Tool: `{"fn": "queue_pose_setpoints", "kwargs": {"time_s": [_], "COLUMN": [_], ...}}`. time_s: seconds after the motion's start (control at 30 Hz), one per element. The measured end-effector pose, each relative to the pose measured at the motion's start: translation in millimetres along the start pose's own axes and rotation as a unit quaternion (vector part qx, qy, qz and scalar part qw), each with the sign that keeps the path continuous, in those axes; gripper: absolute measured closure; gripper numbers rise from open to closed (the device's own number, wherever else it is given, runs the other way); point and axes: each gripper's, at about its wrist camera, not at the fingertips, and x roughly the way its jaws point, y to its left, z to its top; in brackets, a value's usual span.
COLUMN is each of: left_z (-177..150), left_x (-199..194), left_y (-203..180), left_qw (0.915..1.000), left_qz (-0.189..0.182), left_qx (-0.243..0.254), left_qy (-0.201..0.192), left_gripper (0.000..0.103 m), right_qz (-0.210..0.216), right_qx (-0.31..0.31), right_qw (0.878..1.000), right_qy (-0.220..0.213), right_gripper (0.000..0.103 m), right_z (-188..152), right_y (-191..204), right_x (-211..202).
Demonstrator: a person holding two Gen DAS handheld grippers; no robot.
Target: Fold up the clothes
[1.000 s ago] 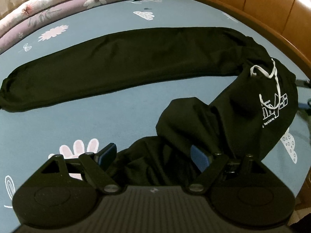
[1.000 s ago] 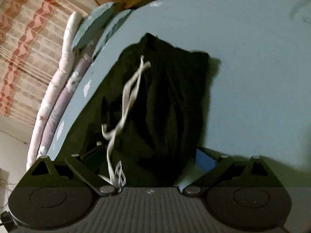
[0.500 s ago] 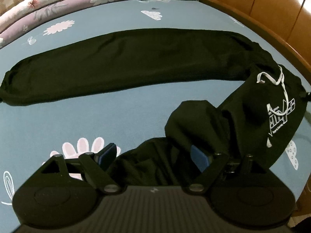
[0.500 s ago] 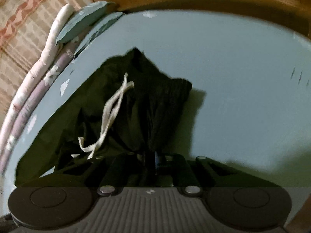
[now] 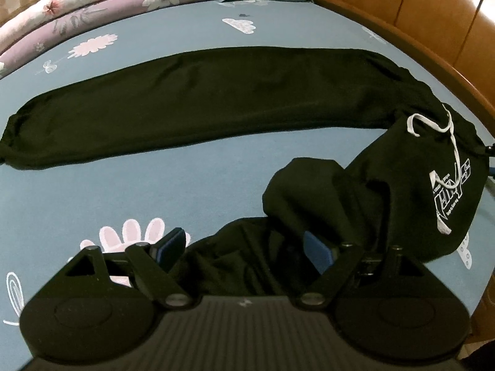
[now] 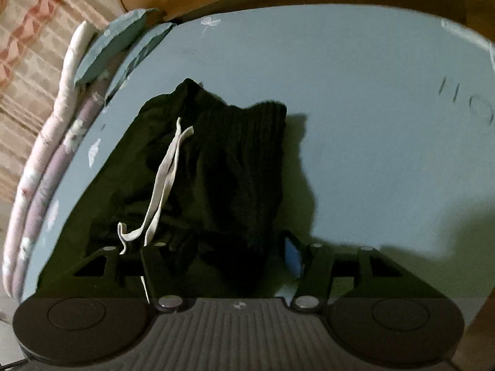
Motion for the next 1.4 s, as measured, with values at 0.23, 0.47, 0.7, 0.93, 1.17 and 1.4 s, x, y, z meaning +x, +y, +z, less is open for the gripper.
{"fn": "queue_pose_setpoints", "kwargs": {"time_s": [0.23,0.47,0.7,0.93,1.17,1.4], "left_z": [1.5,2.7,7.0,4.1,0.5,2.8], "left_x": [-1.6,-4.9,-4.4,-4.3,-7.7,-10.3], "left_y": [0.3,1.5,0.9,-7.7,-13.9,-20.9], "left_qw": [1.0,1.0,0.9999,0.9997,0.9992,0.9989], "left_qz": [0.003,0.006,0.013,0.017,0.034,0.04], "left_qx": [0.002,0.004,0.01,0.014,0.018,0.024], "left_qy": [0.0,-0.002,-0.002,0.001,0.01,0.01], "left_gripper": [0.02,0.02,0.02,0.02,0.02,0.02], "right_qz": [-0.041,-0.104,-0.082,-0.051,-0.052,-0.064], "right_qx": [-0.056,-0.065,-0.138,-0.276,-0.324,-0.318], "right_qw": [0.998,0.992,0.985,0.96,0.942,0.945], "right_qy": [0.005,0.02,-0.061,-0.002,0.065,0.034], "right_gripper": [0.095,0.063,0.045,0.039,0.026,0.073], "right_z": [0.6,14.3,69.1,122.5,140.4,145.8], "right_y": [17.3,9.7,41.5,98.8,114.3,116.2], "right_x": [-9.7,-18.7,-24.5,73.4,152.6,148.3]}}
